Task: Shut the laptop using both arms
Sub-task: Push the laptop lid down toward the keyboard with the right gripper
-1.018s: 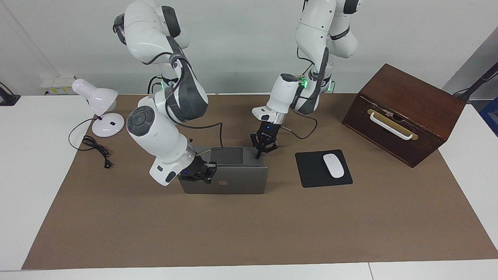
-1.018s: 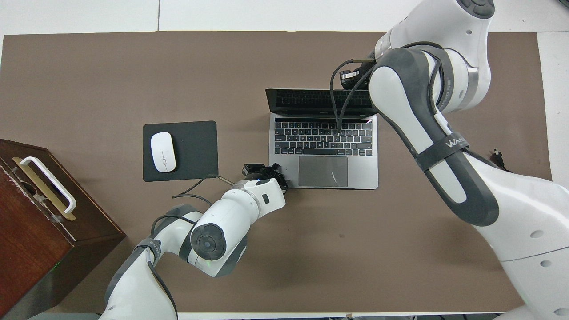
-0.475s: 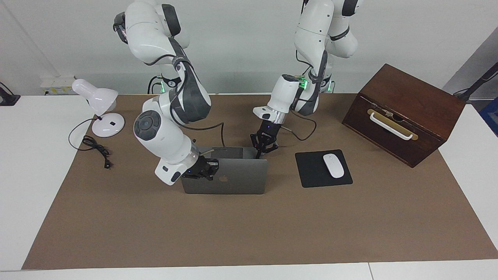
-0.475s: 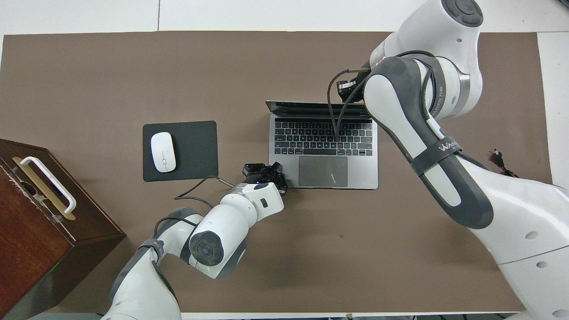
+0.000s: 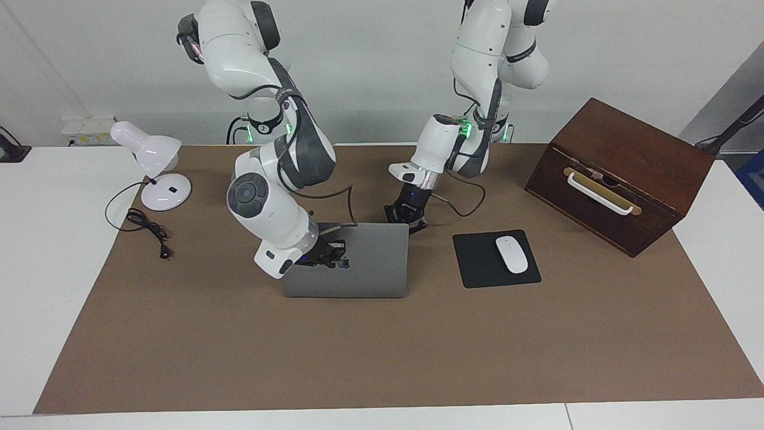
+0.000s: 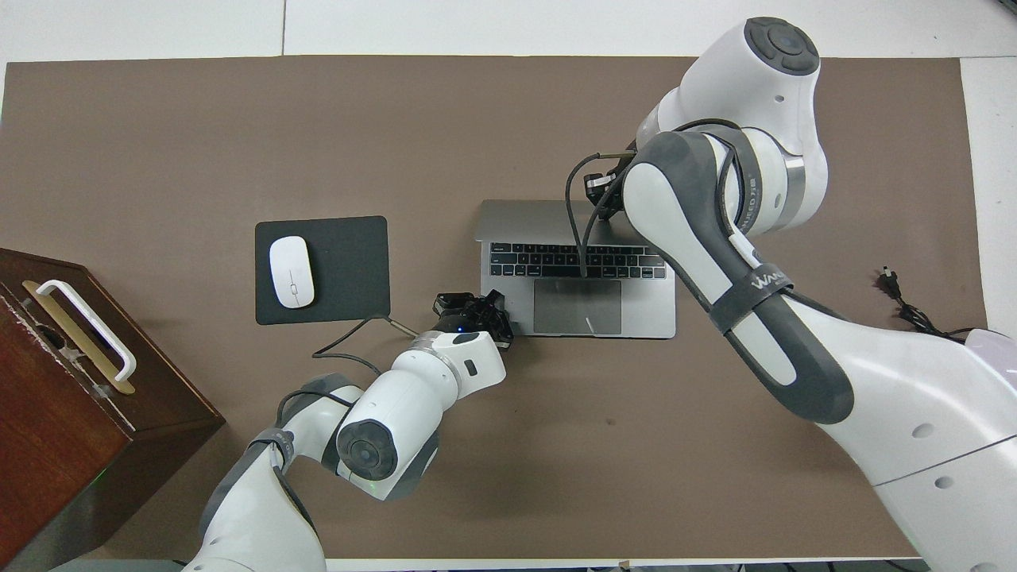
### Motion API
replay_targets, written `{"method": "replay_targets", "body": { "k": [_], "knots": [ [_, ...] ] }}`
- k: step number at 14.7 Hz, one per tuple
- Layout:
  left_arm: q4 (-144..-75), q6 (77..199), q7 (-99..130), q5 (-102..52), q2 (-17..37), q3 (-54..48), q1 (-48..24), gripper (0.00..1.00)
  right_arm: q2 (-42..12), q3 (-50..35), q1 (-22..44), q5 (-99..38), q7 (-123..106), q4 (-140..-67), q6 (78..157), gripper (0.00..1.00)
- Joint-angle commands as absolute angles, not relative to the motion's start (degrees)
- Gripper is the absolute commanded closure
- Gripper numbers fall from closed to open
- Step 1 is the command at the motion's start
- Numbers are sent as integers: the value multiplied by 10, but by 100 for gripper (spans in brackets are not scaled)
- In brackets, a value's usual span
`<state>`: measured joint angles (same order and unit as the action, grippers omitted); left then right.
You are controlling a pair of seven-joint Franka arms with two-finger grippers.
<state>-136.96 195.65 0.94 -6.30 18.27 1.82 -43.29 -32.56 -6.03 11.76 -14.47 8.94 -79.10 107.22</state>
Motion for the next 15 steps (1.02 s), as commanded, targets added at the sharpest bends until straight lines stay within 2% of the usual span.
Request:
{"method": "replay_targets", "body": {
  "k": [1,15],
  "knots": [
    [-1382,1962,-5,-63,215,28,-442,100,-305,-61,120,-160,103,-842,1097,100],
    [-1387,1962,-18,-63,216,28,-439,100,-301,-61,125,-156,104,-895,1142,100]
  ]
}}
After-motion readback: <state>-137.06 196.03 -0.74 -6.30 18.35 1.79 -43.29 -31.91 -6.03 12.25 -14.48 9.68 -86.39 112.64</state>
